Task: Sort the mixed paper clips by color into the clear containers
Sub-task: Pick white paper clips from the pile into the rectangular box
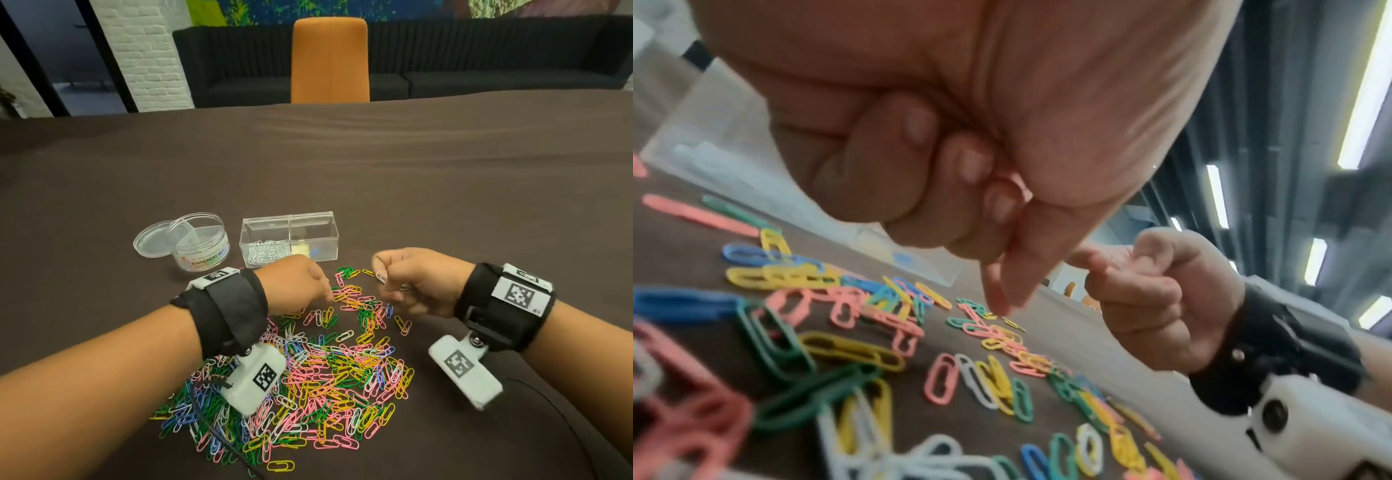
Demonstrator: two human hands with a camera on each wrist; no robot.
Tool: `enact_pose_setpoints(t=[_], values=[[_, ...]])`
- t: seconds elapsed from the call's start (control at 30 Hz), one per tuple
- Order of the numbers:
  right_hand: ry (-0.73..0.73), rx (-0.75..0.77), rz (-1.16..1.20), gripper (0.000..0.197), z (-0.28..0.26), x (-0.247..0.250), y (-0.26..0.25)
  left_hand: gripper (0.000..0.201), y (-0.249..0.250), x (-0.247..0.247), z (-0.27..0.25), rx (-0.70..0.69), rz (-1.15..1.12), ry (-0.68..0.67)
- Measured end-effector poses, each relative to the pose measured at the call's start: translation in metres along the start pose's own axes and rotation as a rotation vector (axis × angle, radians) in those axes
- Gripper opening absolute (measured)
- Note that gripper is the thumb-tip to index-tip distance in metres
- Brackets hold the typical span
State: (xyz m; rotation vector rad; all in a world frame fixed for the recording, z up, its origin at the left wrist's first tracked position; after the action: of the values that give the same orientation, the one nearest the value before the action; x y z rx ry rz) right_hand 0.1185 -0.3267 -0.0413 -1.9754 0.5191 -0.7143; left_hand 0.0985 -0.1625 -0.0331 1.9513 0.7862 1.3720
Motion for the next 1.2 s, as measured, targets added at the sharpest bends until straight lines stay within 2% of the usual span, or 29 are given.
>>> enact_pose_setpoints(t=[0.1, 0.17, 0.27, 0.33, 0.37, 0.43, 0.53, 0.63, 0.77, 0.87, 1.0, 1.1, 1.2], values=[[0.031, 0.033, 0.059, 0.024, 0.009, 0.001, -0.005, 0.013, 0.004, 0.006, -0.005, -0.055, 0.196, -0.021], [0.02, 0.04, 0.063, 0.029, 0.014, -0.001, -0.009, 0.017, 0.005, 0.004, -0.009, -0.065, 0.354, -0.038], [-0.032, 0.018, 0.056, 0.021, 0.019, -0.009, -0.009, 0.026, 0.002, 0.002, -0.009, -0.051, 0.472, -0.014], [-0.038, -0.009, -0.045, 0.016, 0.023, -0.014, -0.007, 0.025, 0.002, -0.001, -0.009, -0.053, 0.496, -0.002], [-0.025, -0.008, -0.149, 0.013, 0.024, -0.016, -0.008, 0.023, 0.002, -0.002, -0.009, -0.062, 0.498, -0.009], [-0.001, 0.034, -0.517, 0.003, 0.023, -0.021, -0.016, 0.02, 0.003, -0.004, -0.008, -0.08, 0.507, -0.036], [0.012, 0.079, -1.095, 0.008, 0.022, -0.033, -0.025, 0.02, -0.002, -0.005, -0.006, -0.064, 0.504, -0.063], [-0.043, 0.043, -1.269, 0.017, 0.022, -0.046, -0.023, 0.022, -0.008, -0.002, -0.003, -0.034, 0.4, -0.098], [-0.088, 0.036, -1.27, 0.015, 0.026, -0.049, -0.021, 0.025, -0.015, 0.017, -0.009, -0.03, 0.221, -0.091], [-0.073, 0.04, -1.18, 0.019, 0.027, -0.04, -0.02, 0.025, -0.023, 0.034, -0.015, -0.025, 0.142, -0.087], [-0.105, 0.077, -1.014, 0.012, 0.026, -0.028, -0.029, 0.028, -0.035, 0.061, -0.019, 0.0, 0.024, -0.063], [-0.127, 0.119, -0.816, 0.014, 0.03, -0.021, -0.045, 0.025, -0.048, 0.09, -0.02, 0.05, -0.276, 0.023], [-0.094, 0.131, -0.636, 0.018, 0.048, -0.016, -0.065, 0.011, -0.062, 0.116, -0.017, 0.127, -0.845, 0.171]])
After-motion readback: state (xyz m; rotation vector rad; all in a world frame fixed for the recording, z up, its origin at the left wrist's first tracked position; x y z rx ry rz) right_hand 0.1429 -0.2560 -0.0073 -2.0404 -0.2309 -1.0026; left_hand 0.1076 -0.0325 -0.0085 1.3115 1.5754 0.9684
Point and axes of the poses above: each hand's wrist, its own z-axis towards the middle knuckle, its own x-axis out of the back of the hand, y = z × x, the point moved 7 cm from there along z, towards the middle knuckle, and after that the axes turned 15 degrees about -z, right-handed, at the moved point
